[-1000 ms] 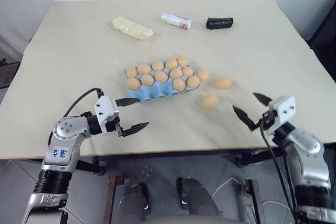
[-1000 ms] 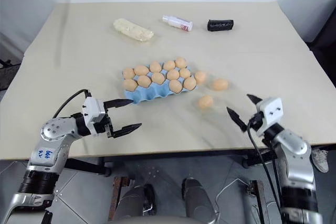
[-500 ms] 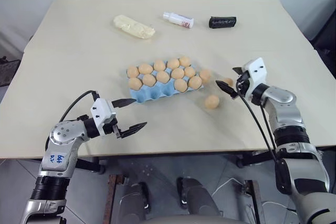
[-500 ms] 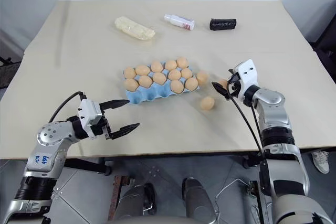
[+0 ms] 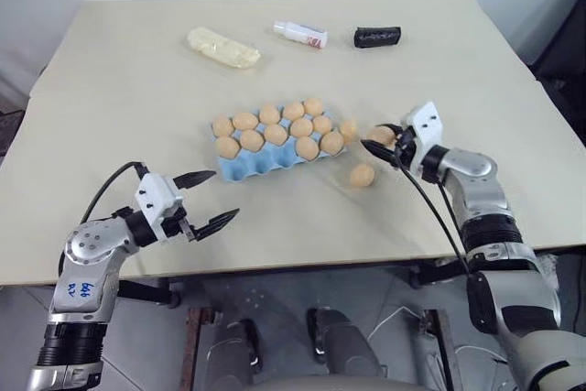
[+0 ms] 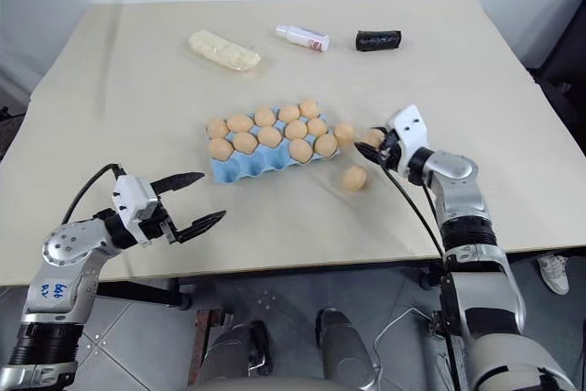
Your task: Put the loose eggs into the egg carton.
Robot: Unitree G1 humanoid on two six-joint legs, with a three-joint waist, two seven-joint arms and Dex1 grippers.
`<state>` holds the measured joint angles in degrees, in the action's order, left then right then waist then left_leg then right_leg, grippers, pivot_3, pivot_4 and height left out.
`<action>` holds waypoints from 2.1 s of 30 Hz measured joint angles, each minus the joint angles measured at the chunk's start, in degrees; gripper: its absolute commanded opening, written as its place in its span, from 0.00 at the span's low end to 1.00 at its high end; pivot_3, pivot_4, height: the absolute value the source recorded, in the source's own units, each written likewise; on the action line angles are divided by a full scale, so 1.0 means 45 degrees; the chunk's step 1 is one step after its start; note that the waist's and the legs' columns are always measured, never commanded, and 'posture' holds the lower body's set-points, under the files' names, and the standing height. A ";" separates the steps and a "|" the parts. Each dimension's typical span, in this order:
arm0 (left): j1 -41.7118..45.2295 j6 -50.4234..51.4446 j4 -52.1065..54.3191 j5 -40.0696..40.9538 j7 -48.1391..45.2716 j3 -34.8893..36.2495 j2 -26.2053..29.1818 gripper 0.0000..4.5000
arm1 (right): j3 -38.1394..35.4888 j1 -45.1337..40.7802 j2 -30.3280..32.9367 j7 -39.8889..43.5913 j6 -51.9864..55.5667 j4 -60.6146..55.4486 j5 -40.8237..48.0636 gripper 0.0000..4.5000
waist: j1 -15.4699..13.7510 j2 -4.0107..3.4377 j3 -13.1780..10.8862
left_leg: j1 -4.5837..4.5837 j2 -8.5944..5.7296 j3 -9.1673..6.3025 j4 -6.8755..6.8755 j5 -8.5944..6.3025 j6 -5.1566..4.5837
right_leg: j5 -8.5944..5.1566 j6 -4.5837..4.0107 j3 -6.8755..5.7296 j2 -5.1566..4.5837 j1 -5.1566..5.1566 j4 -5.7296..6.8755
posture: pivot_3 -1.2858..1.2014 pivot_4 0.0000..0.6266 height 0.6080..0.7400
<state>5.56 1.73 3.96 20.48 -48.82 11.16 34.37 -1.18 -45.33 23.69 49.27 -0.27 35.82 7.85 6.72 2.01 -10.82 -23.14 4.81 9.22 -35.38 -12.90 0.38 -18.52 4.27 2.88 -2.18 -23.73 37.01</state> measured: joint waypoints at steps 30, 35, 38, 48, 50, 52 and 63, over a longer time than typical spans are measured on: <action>-0.0913 0.0428 0.0466 0.0136 0.0815 0.0712 -0.0041 1.00 | 0.0899 0.3226 -0.0396 -0.0702 0.4235 -0.7983 0.0879 0.99 | -0.0267 0.0008 0.0005 | -0.0038 -0.0021 -0.0072 0.0070 -0.0050 0.0065 | -0.0030 -0.0055 -0.0180 -0.0076 0.0005 -0.0078 | 0.52 0.24 1.00; -0.0143 0.0405 0.0267 0.0111 0.0424 0.0169 -0.0038 1.00 | -0.0536 0.5616 0.1134 -0.0621 0.4778 -0.9587 0.1582 0.99 | -0.0379 0.0007 0.0005 | -0.0031 -0.0019 -0.0059 0.0072 -0.0050 0.0063 | -0.0030 -0.0056 -0.0166 -0.0061 0.0006 -0.0080 | 0.52 0.24 1.00; 0.0316 0.0348 -0.0103 0.0089 0.0126 -0.0133 -0.0038 1.00 | -0.1341 0.6724 0.1655 -0.0535 0.4811 -1.0380 0.2074 0.99 | -0.0433 0.0007 0.0004 | -0.0027 -0.0017 -0.0075 0.0067 -0.0046 0.0060 | -0.0031 -0.0057 -0.0171 -0.0053 0.0011 -0.0077 | 0.52 0.24 1.00; 0.1387 0.0162 -0.1438 -0.0091 -0.0879 -0.0729 -0.0020 1.00 | -0.2163 0.8136 0.2156 0.0138 0.3389 -1.0170 0.2529 0.99 | -0.0316 0.0008 0.0004 | 0.0007 -0.0025 -0.0018 0.0053 -0.0035 0.0031 | 0.0001 -0.0007 -0.0187 -0.0050 0.0032 -0.0087 | 0.52 0.24 1.00; 0.1329 0.0136 -0.1572 -0.0104 -0.0859 -0.0659 0.0012 1.00 | -0.1541 0.7102 0.1843 0.0153 0.3324 -0.9741 0.2459 0.99 | -0.0266 0.0009 0.0004 | 0.0014 -0.0019 -0.0024 0.0047 -0.0031 0.0037 | 0.0004 -0.0017 -0.0180 -0.0046 0.0031 -0.0076 | 0.52 0.24 1.00; 0.1210 0.0033 -0.1592 -0.0119 -0.0821 -0.0564 0.0030 1.00 | -0.0643 0.6056 0.1314 0.0087 0.3369 -0.9314 0.2245 0.99 | -0.0233 0.0009 0.0004 | 0.0011 -0.0019 -0.0029 0.0047 -0.0025 0.0040 | 0.0001 -0.0027 -0.0173 -0.0049 0.0022 -0.0056 | 0.52 0.24 1.00; -0.0666 -0.0165 -0.1354 -0.0112 -0.0143 0.0778 0.0222 1.00 | 0.2883 0.0970 -0.1813 -0.1083 0.4827 -0.5737 0.0515 0.99 | -0.0273 0.0010 0.0005 | -0.0043 -0.0004 -0.0075 0.0064 -0.0009 0.0032 | -0.0038 -0.0093 -0.0190 -0.0063 -0.0022 -0.0036 | 0.52 0.24 1.00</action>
<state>2.56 0.99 -2.14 19.98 -49.47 14.66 35.36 11.79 -40.97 15.53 44.40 21.45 10.01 10.16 5.50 2.05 -10.80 -23.33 4.79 8.89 -35.09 -12.94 0.53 -18.69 3.85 2.03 -2.47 -23.83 36.85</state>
